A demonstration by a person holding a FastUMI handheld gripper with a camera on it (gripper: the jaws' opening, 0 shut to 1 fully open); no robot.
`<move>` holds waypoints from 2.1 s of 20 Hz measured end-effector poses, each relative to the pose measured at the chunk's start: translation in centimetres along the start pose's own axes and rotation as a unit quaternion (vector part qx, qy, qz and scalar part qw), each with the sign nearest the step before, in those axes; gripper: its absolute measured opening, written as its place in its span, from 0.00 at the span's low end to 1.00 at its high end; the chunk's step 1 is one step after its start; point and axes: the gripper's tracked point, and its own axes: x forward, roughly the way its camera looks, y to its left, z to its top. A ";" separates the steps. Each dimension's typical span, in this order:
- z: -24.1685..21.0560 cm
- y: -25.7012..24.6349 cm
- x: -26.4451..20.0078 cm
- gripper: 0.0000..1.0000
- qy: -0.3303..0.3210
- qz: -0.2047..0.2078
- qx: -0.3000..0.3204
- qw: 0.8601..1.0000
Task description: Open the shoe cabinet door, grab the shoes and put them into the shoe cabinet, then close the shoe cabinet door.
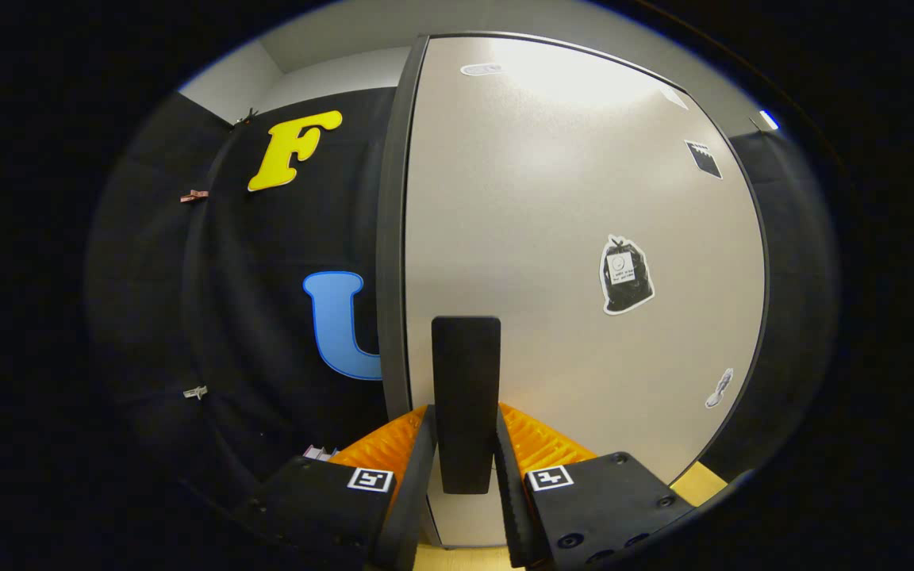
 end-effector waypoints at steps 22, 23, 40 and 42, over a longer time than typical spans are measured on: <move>1.5 -4.5 -14.2 0.18 0.007 0.099 0.002 0.995; 1.6 -5.2 -15.0 0.18 0.009 0.102 0.000 0.995; 2.4 -18.8 -23.5 0.17 0.017 0.069 0.008 0.997; 2.5 -20.5 -23.7 0.16 0.020 0.054 0.014 0.998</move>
